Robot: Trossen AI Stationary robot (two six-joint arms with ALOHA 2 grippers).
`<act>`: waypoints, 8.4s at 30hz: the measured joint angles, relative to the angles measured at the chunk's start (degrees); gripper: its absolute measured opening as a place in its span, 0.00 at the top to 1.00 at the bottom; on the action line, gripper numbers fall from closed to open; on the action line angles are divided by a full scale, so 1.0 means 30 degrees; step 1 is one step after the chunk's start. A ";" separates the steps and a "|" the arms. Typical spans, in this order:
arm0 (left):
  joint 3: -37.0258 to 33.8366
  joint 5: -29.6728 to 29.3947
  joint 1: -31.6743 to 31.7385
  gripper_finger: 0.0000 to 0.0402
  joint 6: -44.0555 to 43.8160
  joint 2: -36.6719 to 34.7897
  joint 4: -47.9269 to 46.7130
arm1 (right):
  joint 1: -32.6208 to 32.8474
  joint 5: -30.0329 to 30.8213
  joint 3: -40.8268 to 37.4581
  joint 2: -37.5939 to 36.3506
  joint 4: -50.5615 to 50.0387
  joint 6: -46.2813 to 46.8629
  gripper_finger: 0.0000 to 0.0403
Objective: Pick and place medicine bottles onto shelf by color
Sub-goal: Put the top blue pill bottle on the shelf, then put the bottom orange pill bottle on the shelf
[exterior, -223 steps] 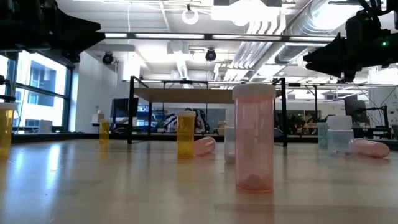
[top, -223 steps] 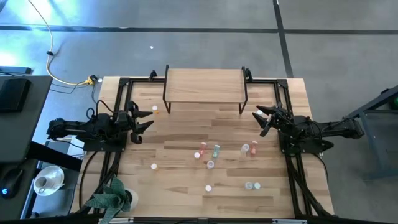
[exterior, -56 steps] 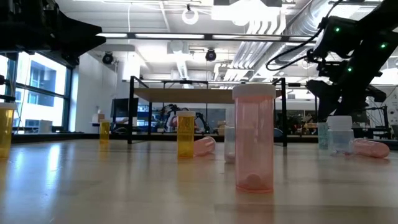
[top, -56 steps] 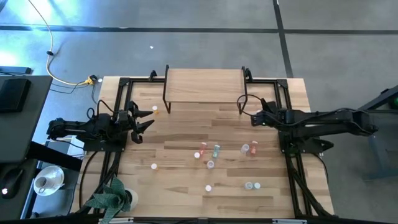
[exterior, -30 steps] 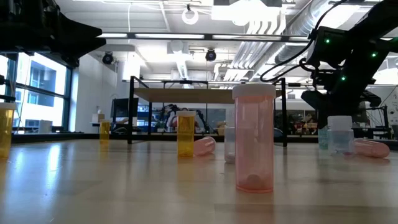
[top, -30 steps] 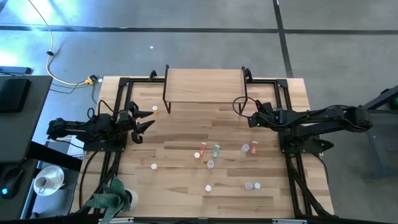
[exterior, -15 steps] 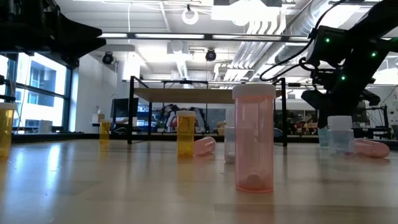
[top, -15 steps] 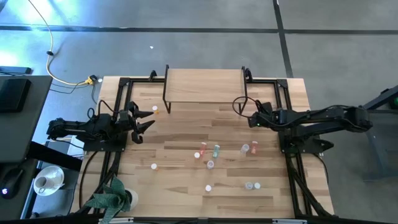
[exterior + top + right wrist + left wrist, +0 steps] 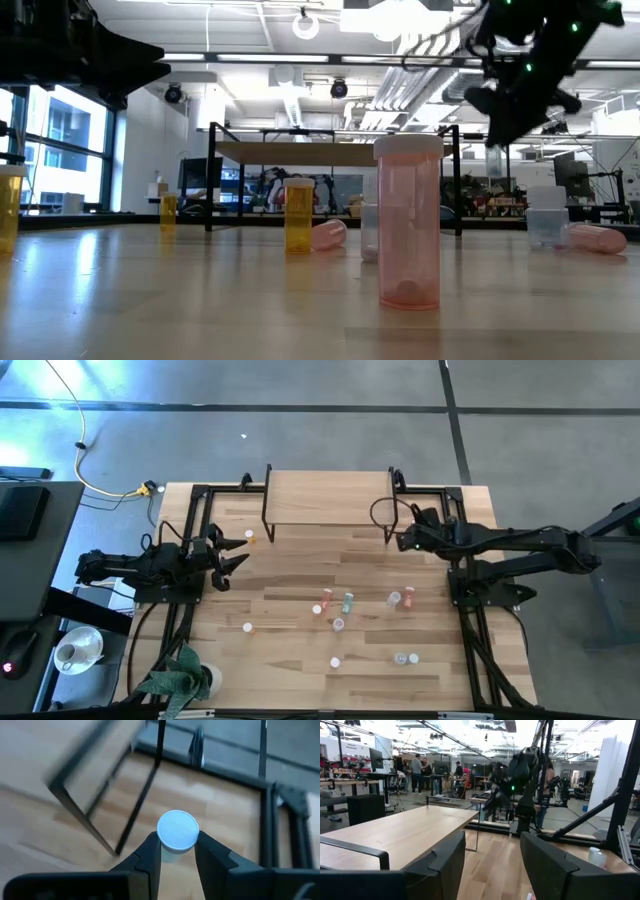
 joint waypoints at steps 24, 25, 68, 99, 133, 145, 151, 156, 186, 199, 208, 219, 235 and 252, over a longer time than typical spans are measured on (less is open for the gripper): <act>0.0002 -0.0036 0.0000 0.55 0.0219 0.0000 -0.0050 | -0.4604 -0.3073 0.7253 0.1798 0.8134 -0.9700 0.78; 0.0001 -0.0036 0.0000 0.55 0.0160 0.0000 -0.0050 | -0.5010 -0.3567 0.7254 0.2176 0.8331 -0.9799 0.78; 0.0000 -0.0699 0.0000 0.55 0.0516 0.0000 -0.0334 | -0.7278 -0.7195 1.1593 1.0571 0.3167 -0.9609 0.78; 0.0005 -0.0699 0.0007 0.55 0.0523 0.0000 -0.0341 | -0.6776 -0.6285 1.1586 1.0271 0.2744 -1.0104 0.56; 0.0043 0.1690 0.0000 0.55 -0.0646 0.0004 -0.1452 | 0.4660 -0.2324 0.4862 0.4543 -0.1246 -0.5795 0.56; 0.2428 0.4233 0.0000 0.55 -0.1295 0.3942 -0.1823 | 0.6999 -0.0270 0.1770 0.3118 0.4215 -0.4499 0.56; 0.4958 0.6280 -0.0101 0.55 -0.1700 0.7459 -0.4439 | 0.7440 0.0107 0.1874 0.2776 0.4859 -0.4456 0.56; 0.6501 0.7835 -0.1370 0.55 -0.2199 0.9926 -0.5533 | 0.7969 0.0127 0.1874 0.2776 0.4944 -0.4450 0.56; 1.2546 0.0015 -1.2429 0.55 -0.9861 1.8159 -1.3515 | 0.8225 -0.0250 0.1896 0.2776 0.4777 -0.4288 0.56; 1.2546 -0.0699 -1.3930 0.55 -1.2986 2.1404 -1.3637 | 0.8225 -0.0354 0.1896 0.2776 0.4478 -0.4006 0.56; 1.2539 -0.0907 -1.3930 0.55 -1.3857 2.3134 -1.3594 | 0.8225 -0.0354 0.1896 0.2783 0.4471 -0.4006 0.56; 1.2539 -0.1290 -1.3877 0.55 -1.4645 2.4694 -1.3621 | 0.8225 -0.0354 0.1896 0.2783 0.4464 -0.4006 0.56; 1.2539 -0.1603 -1.3865 0.58 -1.5206 2.6069 -1.3586 | 0.8225 -0.0354 0.1896 0.2783 0.4442 -0.4006 0.56; 1.2816 -0.1471 -1.2783 0.73 -1.3414 2.6068 -1.3542 | 0.8224 -0.0354 0.1896 0.2790 0.4442 -0.4004 0.56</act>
